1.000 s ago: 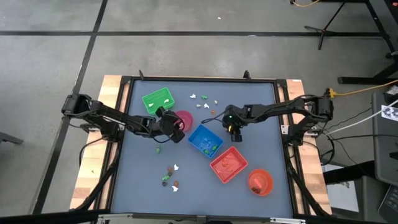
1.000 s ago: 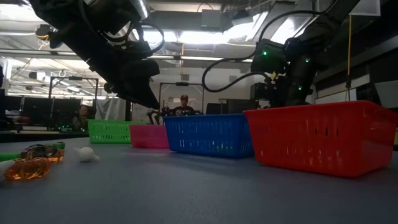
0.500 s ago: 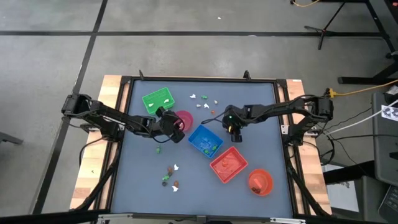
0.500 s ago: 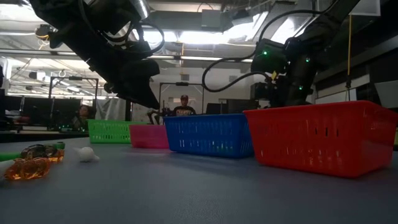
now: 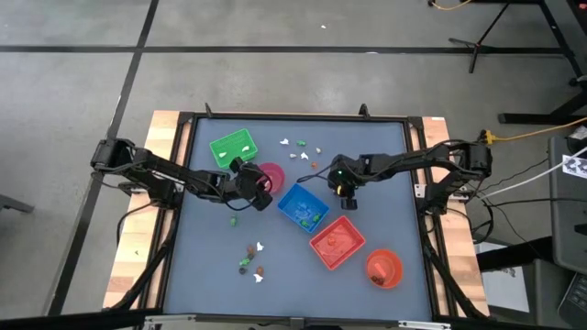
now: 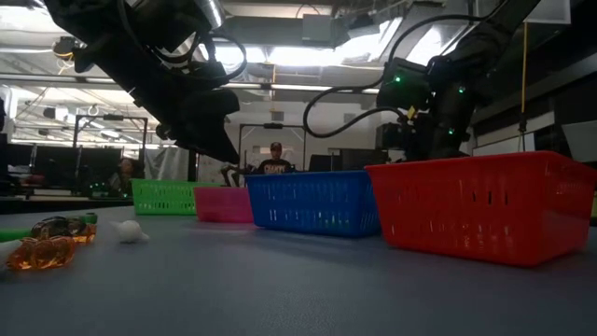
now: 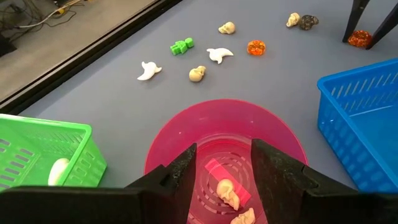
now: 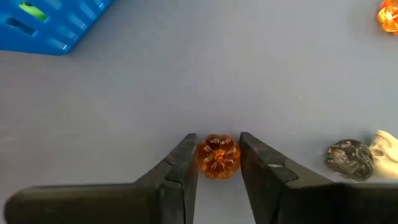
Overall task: Sort Halloween decoration
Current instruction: Put the orange pumpkin toy into the orange bin
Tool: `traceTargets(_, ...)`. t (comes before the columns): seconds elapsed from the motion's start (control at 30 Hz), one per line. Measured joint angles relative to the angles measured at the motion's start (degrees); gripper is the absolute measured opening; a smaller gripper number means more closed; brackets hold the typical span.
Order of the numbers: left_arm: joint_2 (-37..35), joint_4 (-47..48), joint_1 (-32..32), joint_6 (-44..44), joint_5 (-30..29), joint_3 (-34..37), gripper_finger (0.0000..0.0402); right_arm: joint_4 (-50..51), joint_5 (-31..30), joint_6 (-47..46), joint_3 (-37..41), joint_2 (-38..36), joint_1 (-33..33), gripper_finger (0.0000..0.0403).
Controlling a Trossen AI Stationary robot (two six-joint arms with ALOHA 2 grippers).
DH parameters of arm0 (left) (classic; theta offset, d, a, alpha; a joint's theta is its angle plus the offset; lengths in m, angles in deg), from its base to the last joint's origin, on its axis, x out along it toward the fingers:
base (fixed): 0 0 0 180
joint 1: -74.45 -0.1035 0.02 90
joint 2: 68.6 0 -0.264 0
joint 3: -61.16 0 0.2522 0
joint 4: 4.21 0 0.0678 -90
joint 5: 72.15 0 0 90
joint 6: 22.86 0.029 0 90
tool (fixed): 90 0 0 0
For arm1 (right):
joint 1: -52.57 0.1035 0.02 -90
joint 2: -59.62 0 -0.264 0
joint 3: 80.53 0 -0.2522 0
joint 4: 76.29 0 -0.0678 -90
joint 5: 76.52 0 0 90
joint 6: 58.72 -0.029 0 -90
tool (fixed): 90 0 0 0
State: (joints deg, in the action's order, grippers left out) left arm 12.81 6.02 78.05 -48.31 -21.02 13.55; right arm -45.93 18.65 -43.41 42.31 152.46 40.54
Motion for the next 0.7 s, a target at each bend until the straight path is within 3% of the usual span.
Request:
traceTargets(0.3,0.0,0.0,0.1,0.0,0.0,0.0,0.0137,1.5,0.5,0.0,-0.1,-1.7,0.0,0.0105)
traceTargets(0.5,0.0,0.0,0.1,0.0,0.0,0.0,0.0137,11.0,2.9,-0.1,-6.8,-1.9,0.1,0.0105)
traceTargets(0.7,0.0,0.0,0.1,0.0,0.0,0.0,0.0137,22.2,10.6,-2.5,-15.6,-2.0,0.1,0.0106)
